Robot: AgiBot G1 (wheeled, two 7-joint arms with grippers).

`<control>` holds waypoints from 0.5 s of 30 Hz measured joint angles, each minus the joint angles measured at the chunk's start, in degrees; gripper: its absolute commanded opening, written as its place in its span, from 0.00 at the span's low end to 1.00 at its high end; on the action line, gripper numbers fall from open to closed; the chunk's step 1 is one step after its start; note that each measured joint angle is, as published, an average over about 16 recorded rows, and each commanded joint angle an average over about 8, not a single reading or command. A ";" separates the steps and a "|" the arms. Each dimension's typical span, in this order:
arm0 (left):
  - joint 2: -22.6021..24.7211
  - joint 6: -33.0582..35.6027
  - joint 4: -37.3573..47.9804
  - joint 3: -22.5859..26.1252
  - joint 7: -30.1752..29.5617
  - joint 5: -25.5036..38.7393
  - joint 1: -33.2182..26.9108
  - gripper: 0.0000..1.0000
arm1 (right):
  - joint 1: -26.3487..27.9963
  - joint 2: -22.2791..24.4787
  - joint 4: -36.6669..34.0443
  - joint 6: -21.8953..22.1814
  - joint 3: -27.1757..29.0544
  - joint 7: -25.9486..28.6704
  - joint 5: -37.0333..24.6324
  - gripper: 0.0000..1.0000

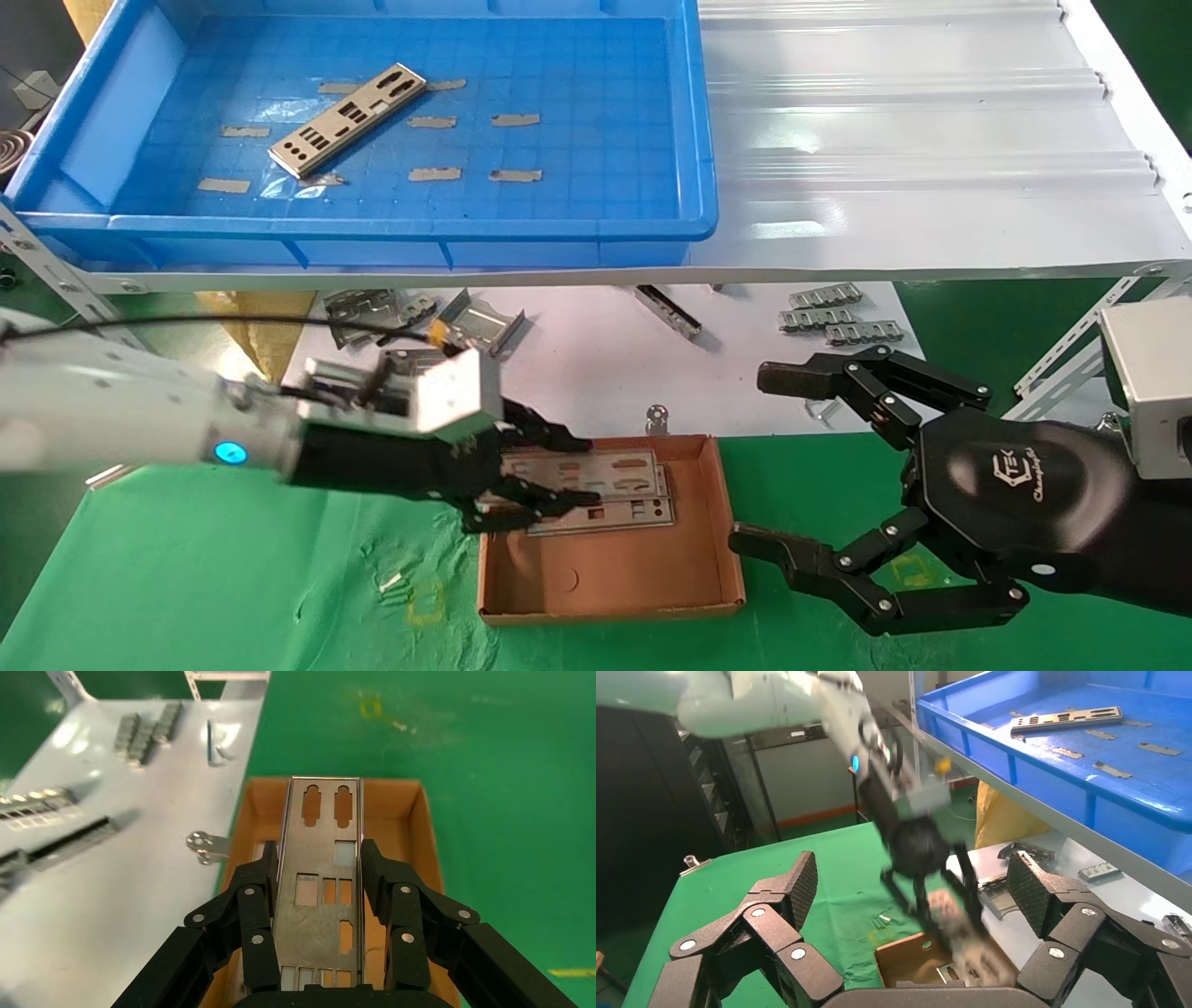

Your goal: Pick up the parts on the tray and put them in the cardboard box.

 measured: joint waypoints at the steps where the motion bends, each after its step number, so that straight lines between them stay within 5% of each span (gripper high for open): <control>1: 0.51 -1.43 -0.26 0.25 -0.26 0.50 0.93 0.00 | 0.00 0.00 0.00 0.00 0.00 0.00 0.00 1.00; 4: 1.92 -5.38 -1.23 0.85 -0.90 1.80 3.46 0.02 | 0.00 0.00 0.00 0.00 0.00 0.00 0.00 1.00; 12: 4.80 -12.59 -2.99 2.39 -3.61 4.93 7.05 0.99 | 0.00 0.00 0.00 0.00 0.00 0.00 0.00 1.00; 15: 5.49 -14.17 -3.26 2.74 -4.38 5.70 7.60 1.00 | 0.00 0.00 0.00 0.00 0.00 0.00 0.00 1.00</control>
